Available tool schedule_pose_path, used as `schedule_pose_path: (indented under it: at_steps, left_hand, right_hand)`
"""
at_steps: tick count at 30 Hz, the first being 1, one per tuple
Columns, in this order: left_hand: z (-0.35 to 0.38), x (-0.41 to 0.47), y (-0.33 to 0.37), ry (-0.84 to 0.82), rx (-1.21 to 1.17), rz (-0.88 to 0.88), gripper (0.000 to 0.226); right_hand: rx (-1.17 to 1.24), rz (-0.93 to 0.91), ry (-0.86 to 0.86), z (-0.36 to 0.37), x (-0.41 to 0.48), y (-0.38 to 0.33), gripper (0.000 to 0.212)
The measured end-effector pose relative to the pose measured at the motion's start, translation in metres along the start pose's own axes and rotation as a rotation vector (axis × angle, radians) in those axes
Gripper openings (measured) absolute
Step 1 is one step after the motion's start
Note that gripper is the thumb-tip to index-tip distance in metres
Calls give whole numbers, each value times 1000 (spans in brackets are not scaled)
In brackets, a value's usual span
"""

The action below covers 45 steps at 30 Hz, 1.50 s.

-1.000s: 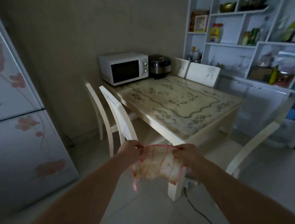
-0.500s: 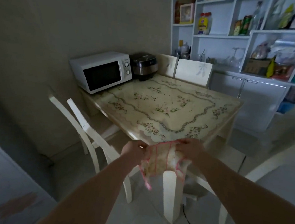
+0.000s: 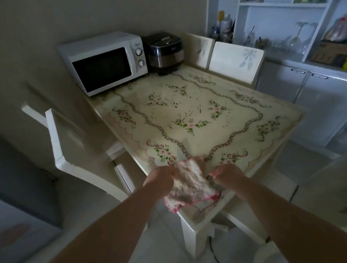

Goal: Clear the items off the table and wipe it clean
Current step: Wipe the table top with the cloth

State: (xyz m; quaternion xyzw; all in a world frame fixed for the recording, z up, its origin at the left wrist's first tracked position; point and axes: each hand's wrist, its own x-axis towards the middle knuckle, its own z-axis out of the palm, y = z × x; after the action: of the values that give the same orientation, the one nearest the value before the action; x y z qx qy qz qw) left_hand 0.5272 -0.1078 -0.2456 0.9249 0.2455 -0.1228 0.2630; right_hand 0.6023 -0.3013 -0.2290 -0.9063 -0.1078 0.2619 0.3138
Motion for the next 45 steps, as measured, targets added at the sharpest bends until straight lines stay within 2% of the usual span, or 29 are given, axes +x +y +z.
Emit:
schedule_pose_path:
  at_steps: [3,6,9,13,17,24,31,36,45]
  left_hand:
    - [17,18,1,15,-2,-25,37]
    - [37,36,12,-71,62,-41,49]
    - [59,49,25,-195,255,98,63]
    - [85,69,25,-243,394,237,74]
    - [81,89,10,-258,462,267,72]
    - [39,142,-28,-229,457,185,77]
    - [3,189,-64,-198,393,84,78]
    - [-19,226,-86,-197,351,6,84]
    - [-33,239,-85,-212,254,-104,88]
  right_hand:
    - [3,66,38,1,18,16,29]
    - [-23,97,33,-2,28,24,25]
    - [-8,126,36,-6,38,28,26]
    - [-23,154,32,-11,50,25,30]
    - [-30,157,45,-7,69,11,32]
    - [3,185,54,29,129,-27,33]
    - [-302,142,-6,52,172,-65,43]
    - [-648,106,-67,58,188,-90,25]
    - [-789,17,-90,53,192,-96,22]
